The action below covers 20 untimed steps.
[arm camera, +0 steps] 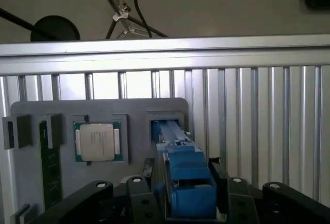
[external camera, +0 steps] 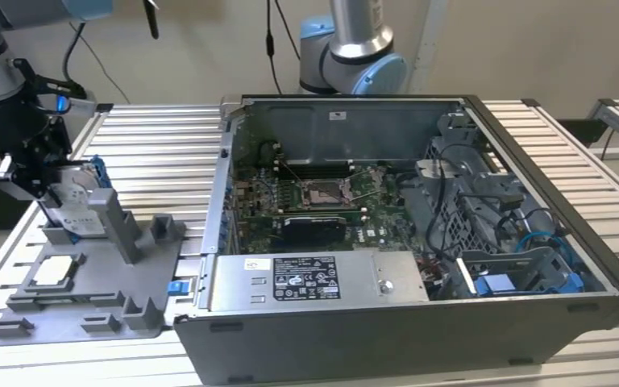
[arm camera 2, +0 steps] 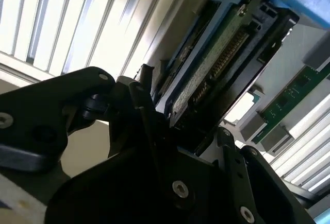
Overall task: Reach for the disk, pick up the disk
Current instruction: 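Pick up the disk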
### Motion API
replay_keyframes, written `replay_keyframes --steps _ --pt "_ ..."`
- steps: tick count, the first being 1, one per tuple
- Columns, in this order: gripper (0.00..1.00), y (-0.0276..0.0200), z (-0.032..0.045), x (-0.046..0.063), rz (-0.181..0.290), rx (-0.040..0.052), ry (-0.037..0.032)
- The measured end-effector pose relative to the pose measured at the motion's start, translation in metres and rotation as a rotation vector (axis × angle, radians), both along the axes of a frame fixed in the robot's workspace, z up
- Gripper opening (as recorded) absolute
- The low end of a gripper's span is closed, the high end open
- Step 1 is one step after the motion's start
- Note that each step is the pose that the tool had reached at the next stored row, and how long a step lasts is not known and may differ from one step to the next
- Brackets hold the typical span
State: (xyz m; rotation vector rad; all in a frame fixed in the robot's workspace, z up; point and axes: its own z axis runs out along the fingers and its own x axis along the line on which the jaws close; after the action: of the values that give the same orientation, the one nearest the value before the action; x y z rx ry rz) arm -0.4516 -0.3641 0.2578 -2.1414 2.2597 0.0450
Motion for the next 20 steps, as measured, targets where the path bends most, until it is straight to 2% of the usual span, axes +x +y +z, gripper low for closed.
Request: replay_keyframes --steps 1,2,10,17,20 --pt "1.00 0.0000 0.0000 0.0000 0.000 0.0000 0.0000" --pt "0.00 0.0000 0.0000 0.0000 0.000 -0.0001 0.0001" --pt "0.00 -0.0001 0.0004 -0.0001 0.000 0.0008 -0.0016" --pt "0.00 -0.0011 0.0061 -0.0001 0.000 0.0004 -0.0009" --pt "0.00 -0.0017 0.0071 0.0000 0.000 0.0035 -0.0011"
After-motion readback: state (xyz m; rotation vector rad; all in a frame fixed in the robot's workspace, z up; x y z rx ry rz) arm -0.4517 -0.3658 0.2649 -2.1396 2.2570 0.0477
